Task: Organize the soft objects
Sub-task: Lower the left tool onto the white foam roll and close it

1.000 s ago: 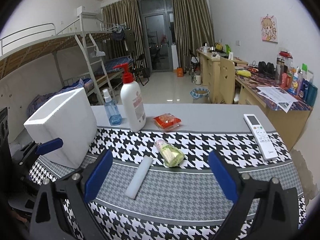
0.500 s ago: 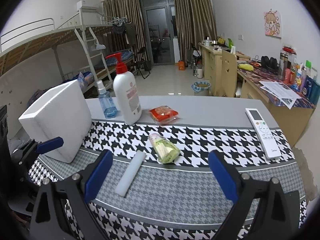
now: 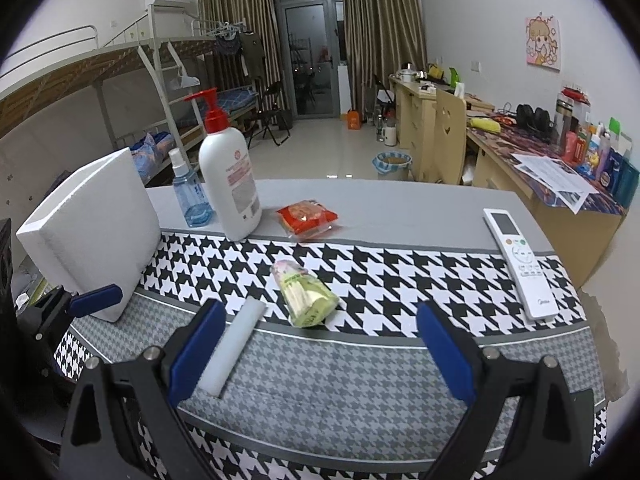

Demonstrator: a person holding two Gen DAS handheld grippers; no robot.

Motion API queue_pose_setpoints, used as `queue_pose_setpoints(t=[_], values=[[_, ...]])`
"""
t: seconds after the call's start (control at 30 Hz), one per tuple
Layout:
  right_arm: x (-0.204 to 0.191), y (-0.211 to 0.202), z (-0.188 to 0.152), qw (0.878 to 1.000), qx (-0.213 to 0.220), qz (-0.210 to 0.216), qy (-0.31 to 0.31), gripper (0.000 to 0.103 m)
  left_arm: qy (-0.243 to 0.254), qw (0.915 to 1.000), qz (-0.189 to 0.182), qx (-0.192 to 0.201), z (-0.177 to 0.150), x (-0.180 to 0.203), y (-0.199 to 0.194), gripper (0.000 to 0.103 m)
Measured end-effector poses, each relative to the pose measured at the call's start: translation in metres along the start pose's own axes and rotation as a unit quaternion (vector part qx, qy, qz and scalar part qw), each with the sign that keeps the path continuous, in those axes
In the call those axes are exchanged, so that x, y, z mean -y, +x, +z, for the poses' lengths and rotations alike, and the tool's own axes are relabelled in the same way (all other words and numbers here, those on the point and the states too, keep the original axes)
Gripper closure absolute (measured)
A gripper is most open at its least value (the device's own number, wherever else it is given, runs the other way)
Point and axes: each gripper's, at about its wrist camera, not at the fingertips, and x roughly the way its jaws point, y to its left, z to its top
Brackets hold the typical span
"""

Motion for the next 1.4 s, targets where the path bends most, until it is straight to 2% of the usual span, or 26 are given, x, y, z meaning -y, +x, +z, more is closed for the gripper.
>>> queue_pose_setpoints(t=[0.53,0.83,0.97,1.13,1.2,1.4], values=[[0.001,0.014,0.008,1.000,-0.015,0.014,-0.009,0.005,-0.006,0.9996,0.007,-0.026,-0.002,0.007,0.020,0.001],[0.007,0.026,0.006,0.999,-0.021,0.026,-0.003,0.005,-0.009,0.9988,0.010,-0.048,-0.004,0.015,0.035,0.015],[0.009,0.026,0.004,0.999,-0.020,0.027,-0.003,0.005,-0.009,0.9980,0.008,-0.061,-0.006,0.019,0.043,0.025],[0.012,0.029,0.002,0.999,-0.022,0.032,0.001,0.005,-0.002,0.9972,0.007,-0.075,-0.009,0.025,0.050,0.033],[0.012,0.030,0.001,0.999,-0.025,0.029,0.000,0.005,-0.002,0.9966,0.003,-0.083,-0.010,0.025,0.053,0.044],[0.013,0.034,-0.001,0.999,-0.031,0.032,0.001,0.005,-0.001,0.9953,-0.002,-0.097,-0.012,0.026,0.058,0.054]])
